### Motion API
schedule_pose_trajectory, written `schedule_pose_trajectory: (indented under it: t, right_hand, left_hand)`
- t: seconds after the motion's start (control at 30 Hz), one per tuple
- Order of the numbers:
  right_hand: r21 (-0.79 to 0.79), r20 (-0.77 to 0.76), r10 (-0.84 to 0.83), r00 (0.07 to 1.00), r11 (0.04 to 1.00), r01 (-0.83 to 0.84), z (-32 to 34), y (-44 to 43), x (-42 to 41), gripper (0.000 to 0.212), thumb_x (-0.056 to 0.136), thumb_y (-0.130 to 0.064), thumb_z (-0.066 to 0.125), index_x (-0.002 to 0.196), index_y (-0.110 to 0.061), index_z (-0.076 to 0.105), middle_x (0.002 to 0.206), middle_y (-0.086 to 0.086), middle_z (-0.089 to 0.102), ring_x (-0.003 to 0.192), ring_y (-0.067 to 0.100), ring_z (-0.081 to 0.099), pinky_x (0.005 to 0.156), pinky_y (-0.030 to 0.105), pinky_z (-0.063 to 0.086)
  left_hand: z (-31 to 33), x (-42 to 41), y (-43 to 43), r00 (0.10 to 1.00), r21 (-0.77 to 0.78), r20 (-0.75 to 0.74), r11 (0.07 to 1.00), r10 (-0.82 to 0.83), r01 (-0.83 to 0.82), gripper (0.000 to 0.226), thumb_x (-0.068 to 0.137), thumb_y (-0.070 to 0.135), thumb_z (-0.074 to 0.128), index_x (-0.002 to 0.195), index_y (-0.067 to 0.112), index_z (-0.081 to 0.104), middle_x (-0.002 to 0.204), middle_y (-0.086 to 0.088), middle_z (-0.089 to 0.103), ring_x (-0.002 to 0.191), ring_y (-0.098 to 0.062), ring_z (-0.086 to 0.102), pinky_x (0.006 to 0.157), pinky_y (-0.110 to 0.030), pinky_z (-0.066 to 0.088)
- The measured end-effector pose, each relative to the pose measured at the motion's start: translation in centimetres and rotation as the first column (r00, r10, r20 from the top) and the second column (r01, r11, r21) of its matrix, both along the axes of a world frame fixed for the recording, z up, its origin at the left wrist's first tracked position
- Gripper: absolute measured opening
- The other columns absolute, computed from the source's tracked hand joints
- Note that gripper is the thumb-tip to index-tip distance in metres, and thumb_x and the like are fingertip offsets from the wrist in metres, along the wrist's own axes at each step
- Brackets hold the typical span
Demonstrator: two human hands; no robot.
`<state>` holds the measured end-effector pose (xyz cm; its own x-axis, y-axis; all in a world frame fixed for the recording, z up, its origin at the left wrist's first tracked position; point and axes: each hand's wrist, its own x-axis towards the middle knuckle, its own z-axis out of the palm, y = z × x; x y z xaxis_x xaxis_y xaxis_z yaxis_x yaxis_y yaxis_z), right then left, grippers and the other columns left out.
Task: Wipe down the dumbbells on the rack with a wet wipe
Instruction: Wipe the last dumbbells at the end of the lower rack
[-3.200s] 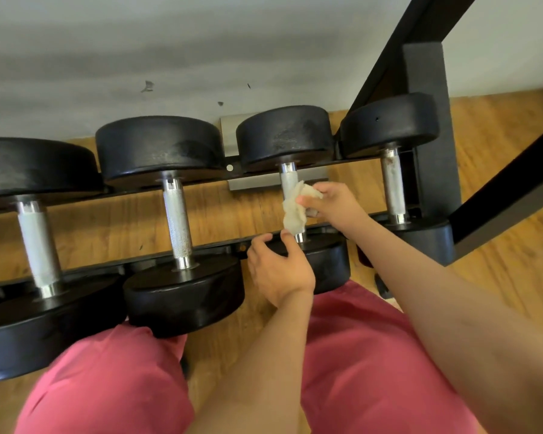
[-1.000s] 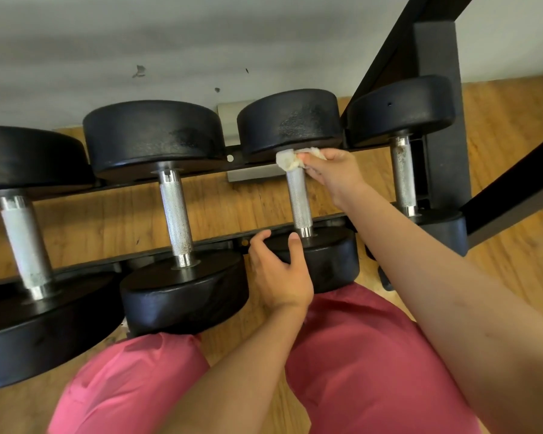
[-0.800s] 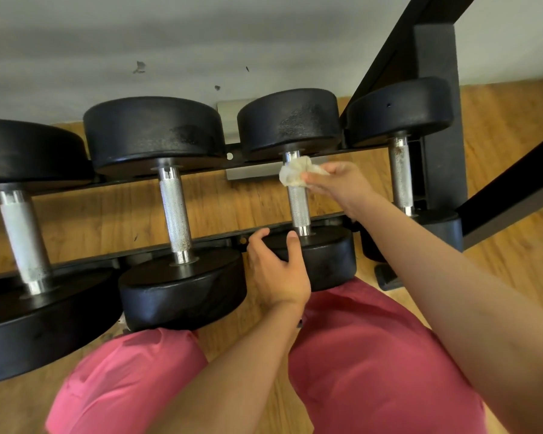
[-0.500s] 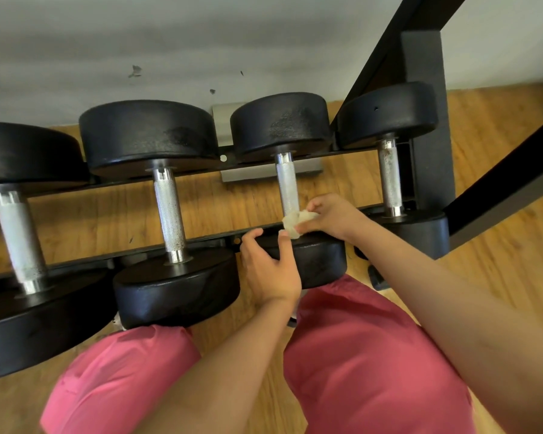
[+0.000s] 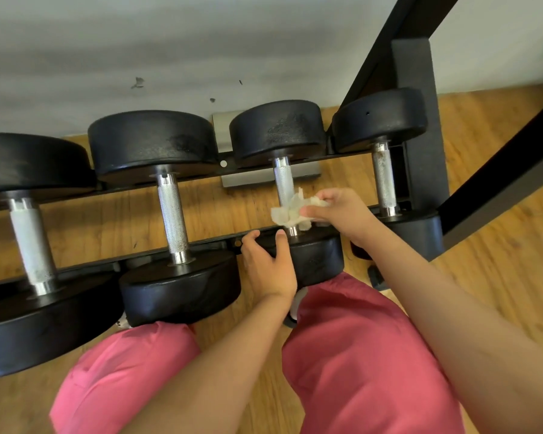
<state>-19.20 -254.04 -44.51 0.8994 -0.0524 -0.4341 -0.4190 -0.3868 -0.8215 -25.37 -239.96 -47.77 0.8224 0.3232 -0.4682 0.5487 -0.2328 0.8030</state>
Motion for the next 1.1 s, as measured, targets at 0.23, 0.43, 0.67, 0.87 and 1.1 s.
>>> schedule_pose_trajectory:
  t: [0.23,0.43,0.67,0.87,1.1]
  right_hand:
    - [0.257,0.054,0.024,0.998,0.966,-0.037,4.6,2.6,-2.0,0.005,0.086,-0.008,0.070,0.091,-0.008,0.070,0.086,0.002,0.071,0.075,0.003,0.066,0.069,0.015,0.052]
    - [0.383,0.124,-0.109,0.986,0.922,0.054,5.3,4.5,-3.7,0.013,0.083,-0.006,0.072,0.094,-0.013,0.070,0.087,0.000,0.073,0.082,0.012,0.067,0.074,0.023,0.055]
    - [-0.410,0.351,-0.213,0.912,0.840,0.354,0.2,4.2,-5.6,0.024,0.096,-0.026,0.058,0.111,-0.009,0.067,0.111,0.006,0.065,0.113,0.023,0.052,0.094,0.029,0.037]
    - [-0.456,0.373,-0.284,0.883,0.773,0.441,-2.9,6.2,-6.3,0.031,0.102,-0.026,0.042,0.107,-0.008,0.067,0.107,0.008,0.066,0.108,0.027,0.056,0.094,0.038,0.039]
    - [-0.442,0.400,-0.334,0.853,0.745,0.499,-3.4,6.3,-6.1,0.027,0.100,-0.028,0.046,0.101,-0.013,0.068,0.100,0.002,0.067,0.101,0.021,0.056,0.088,0.038,0.043]
  left_hand:
    - [6.8,0.6,2.1,0.996,-0.534,0.080,0.845,0.044,0.006,0.026,0.102,0.045,0.038,0.104,0.034,0.062,0.107,0.012,0.065,0.106,-0.005,0.059,0.098,-0.026,0.043]
    - [8.9,0.9,4.4,0.991,-0.535,0.123,0.838,-0.054,0.112,0.018,0.093,0.016,0.063,0.110,0.012,0.066,0.107,-0.008,0.070,0.102,-0.020,0.067,0.084,-0.027,0.056]
    - [5.5,4.9,5.5,0.989,-0.265,0.050,0.956,0.139,-0.121,0.009,0.088,0.009,0.068,0.092,0.009,0.060,0.090,0.002,0.060,0.087,-0.017,0.060,0.070,-0.023,0.049]
    - [3.3,10.4,3.4,0.996,-0.060,0.094,0.998,0.007,-0.001,0.025,0.087,0.010,0.069,0.075,0.023,0.051,0.087,0.002,0.063,0.092,-0.022,0.067,0.073,-0.024,0.050]
    - [2.3,11.0,1.0,0.995,-0.426,0.091,0.905,0.035,0.007,0.011,0.097,0.016,0.055,0.095,0.019,0.065,0.099,0.000,0.068,0.099,-0.018,0.065,0.085,-0.028,0.052]
